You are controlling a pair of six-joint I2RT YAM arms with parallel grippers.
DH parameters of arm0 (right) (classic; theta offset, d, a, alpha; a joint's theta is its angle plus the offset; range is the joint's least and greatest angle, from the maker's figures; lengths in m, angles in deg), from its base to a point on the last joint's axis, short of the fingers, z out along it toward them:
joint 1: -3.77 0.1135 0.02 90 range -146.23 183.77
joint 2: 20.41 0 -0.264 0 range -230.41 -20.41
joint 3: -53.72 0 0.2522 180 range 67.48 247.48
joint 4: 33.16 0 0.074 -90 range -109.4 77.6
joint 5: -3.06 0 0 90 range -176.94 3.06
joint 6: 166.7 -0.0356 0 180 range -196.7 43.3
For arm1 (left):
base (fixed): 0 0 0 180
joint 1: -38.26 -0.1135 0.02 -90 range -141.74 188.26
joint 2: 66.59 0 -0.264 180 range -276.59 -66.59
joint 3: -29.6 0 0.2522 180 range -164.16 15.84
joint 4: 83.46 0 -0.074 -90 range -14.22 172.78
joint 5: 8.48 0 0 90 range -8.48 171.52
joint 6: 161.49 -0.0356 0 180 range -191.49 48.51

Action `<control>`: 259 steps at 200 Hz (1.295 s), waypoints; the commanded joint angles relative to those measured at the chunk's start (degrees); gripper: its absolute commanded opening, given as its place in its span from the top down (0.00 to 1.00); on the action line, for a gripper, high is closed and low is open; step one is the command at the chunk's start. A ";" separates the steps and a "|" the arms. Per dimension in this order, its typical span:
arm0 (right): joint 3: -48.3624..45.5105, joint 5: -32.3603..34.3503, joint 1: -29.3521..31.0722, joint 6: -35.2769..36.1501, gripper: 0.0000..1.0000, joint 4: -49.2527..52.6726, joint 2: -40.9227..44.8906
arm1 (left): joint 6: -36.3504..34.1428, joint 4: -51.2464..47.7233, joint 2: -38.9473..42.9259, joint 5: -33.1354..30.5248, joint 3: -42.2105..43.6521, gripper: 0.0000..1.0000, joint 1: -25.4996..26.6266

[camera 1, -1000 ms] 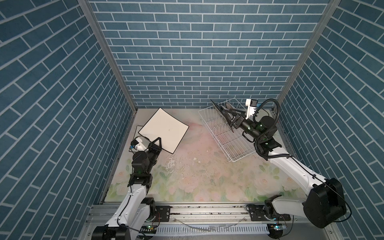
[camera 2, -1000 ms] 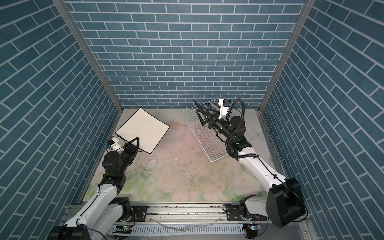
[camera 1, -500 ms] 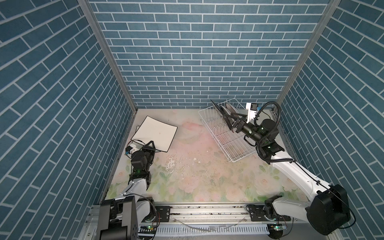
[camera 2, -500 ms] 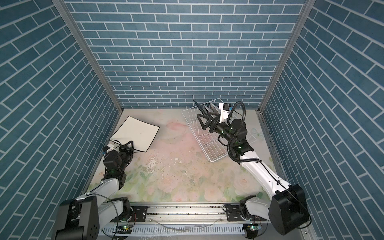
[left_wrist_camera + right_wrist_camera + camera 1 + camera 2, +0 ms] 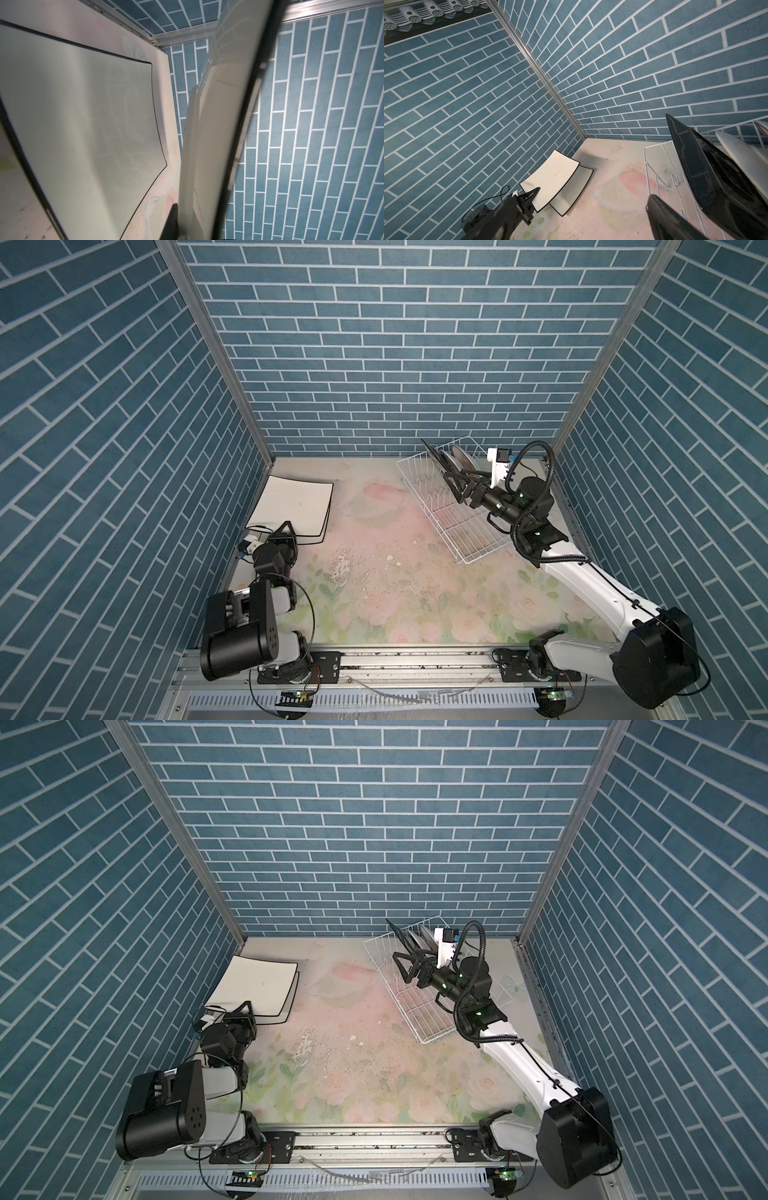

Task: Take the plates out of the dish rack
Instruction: 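Lower the plate onto the first plate with the left gripper while right gripper returns, then hold the plate on the stack with the left gripper while right gripper approaches rack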

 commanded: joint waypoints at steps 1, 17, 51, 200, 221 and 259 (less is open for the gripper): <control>2.92 -0.92 -0.29 1.45 0.01 0.31 -0.67 | 0.74 14.64 0.19 1.35 -3.11 1.00 -1.44; 3.24 -1.09 -0.29 1.44 0.01 0.45 -0.97 | 0.75 14.64 -0.40 1.31 -2.88 1.00 -1.95; 3.12 -1.27 -0.35 1.25 0.01 0.36 -1.50 | 2.12 14.65 -2.53 1.39 -3.62 1.00 -2.61; 4.46 -0.96 -0.65 2.41 0.01 6.83 -2.80 | -0.19 14.65 -10.19 4.67 -7.52 1.00 -4.11; 4.31 -1.03 -0.66 2.38 0.01 6.60 -2.73 | -0.38 14.64 -10.83 4.47 -7.63 1.00 -4.10; 4.35 -0.83 -0.88 2.39 0.01 7.13 -2.65 | -0.83 14.64 -12.09 4.79 -7.71 1.00 -4.13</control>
